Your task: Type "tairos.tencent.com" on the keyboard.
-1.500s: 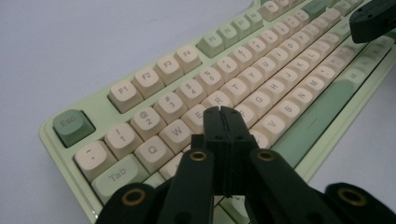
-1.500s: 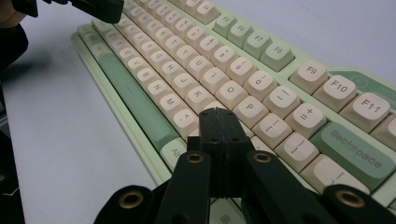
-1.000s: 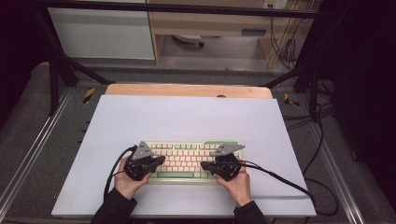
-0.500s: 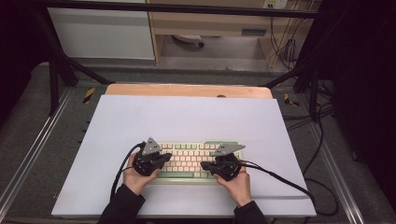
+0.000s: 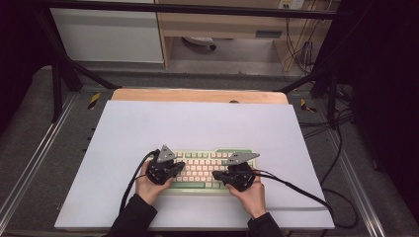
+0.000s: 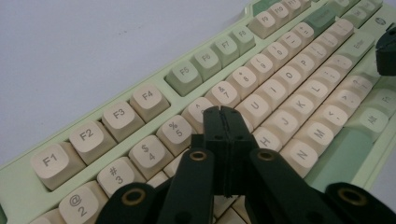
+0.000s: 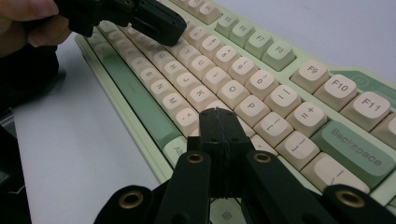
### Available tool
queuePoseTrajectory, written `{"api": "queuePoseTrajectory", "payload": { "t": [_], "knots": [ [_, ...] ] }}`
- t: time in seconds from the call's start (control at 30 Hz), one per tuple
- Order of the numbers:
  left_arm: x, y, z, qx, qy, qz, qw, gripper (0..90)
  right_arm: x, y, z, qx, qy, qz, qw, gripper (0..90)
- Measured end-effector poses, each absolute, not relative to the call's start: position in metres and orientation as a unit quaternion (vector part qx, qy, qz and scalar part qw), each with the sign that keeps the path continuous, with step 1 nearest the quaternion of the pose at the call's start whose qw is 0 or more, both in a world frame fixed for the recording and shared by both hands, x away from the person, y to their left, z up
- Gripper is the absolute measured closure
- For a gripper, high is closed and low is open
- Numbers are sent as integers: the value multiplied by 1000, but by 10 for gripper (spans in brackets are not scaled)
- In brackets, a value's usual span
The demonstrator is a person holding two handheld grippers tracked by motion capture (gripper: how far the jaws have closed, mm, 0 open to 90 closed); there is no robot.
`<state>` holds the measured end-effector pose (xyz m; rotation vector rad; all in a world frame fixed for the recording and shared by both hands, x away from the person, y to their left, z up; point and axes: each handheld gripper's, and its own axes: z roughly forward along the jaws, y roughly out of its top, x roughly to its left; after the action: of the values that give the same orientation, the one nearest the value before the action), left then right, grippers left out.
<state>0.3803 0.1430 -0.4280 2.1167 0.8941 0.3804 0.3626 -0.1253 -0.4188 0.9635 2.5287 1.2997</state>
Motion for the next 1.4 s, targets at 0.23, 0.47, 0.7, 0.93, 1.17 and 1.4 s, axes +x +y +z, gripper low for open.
{"api": "queuePoseTrajectory", "payload": {
  "t": [0.23,0.47,0.7,0.93,1.17,1.4],
  "knots": [
    [381,143,-430,837,350,150,393,900,363,-125,-419,320,840,432,70,900],
    [380,144,-429,835,350,148,397,900,363,-126,-418,319,841,432,70,900],
    [376,150,-420,832,347,149,407,900,362,-126,-418,319,840,433,71,900],
    [373,158,-417,831,346,149,409,900,362,-126,-418,319,840,433,71,900],
    [372,168,-416,828,353,151,408,900,362,-126,-418,319,840,434,71,900],
    [373,175,-418,827,361,153,404,900,362,-126,-418,318,840,433,72,900]
  ]
}}
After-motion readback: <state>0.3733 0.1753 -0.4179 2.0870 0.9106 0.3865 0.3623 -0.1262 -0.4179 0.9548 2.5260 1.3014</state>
